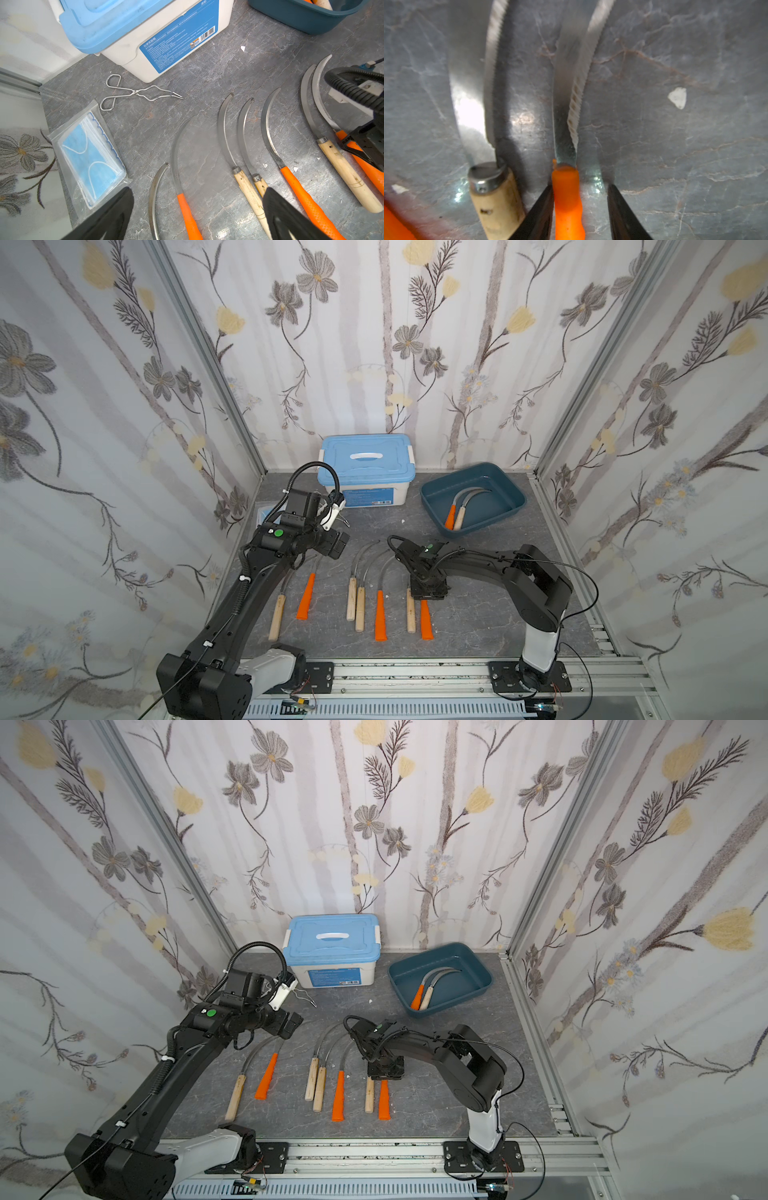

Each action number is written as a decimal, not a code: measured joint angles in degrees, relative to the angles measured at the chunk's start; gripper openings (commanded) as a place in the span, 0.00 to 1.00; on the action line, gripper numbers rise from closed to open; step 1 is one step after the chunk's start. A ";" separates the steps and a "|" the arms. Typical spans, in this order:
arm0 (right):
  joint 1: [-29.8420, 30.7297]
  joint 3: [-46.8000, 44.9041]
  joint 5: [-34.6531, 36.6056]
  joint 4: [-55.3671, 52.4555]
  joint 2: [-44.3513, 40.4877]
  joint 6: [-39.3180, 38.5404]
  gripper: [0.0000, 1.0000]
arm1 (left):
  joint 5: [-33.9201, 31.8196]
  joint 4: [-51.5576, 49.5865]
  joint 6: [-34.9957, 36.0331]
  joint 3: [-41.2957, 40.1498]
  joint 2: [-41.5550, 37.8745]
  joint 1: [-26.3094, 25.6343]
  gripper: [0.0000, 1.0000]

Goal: Put small sickles into storage boxes
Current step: Pick up the sickle at the center of the board.

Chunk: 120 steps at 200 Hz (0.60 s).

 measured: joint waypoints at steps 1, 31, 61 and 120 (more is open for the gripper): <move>0.00 0.00 0.00 0.00 0.00 -0.02 0.46 | 0.00 0.00 0.04 -0.04 -0.02 0.00 1.00; -0.11 0.02 0.04 -0.09 0.28 -0.13 0.45 | -0.04 -0.09 0.17 -0.35 -0.31 0.04 1.00; -0.26 -0.02 0.02 -0.20 0.63 -0.63 0.47 | -0.13 -0.11 0.33 -0.22 -0.31 0.04 1.00; -0.44 -0.44 -0.20 0.11 0.79 -1.20 0.46 | -1.14 -0.04 0.96 0.68 -0.24 0.02 1.00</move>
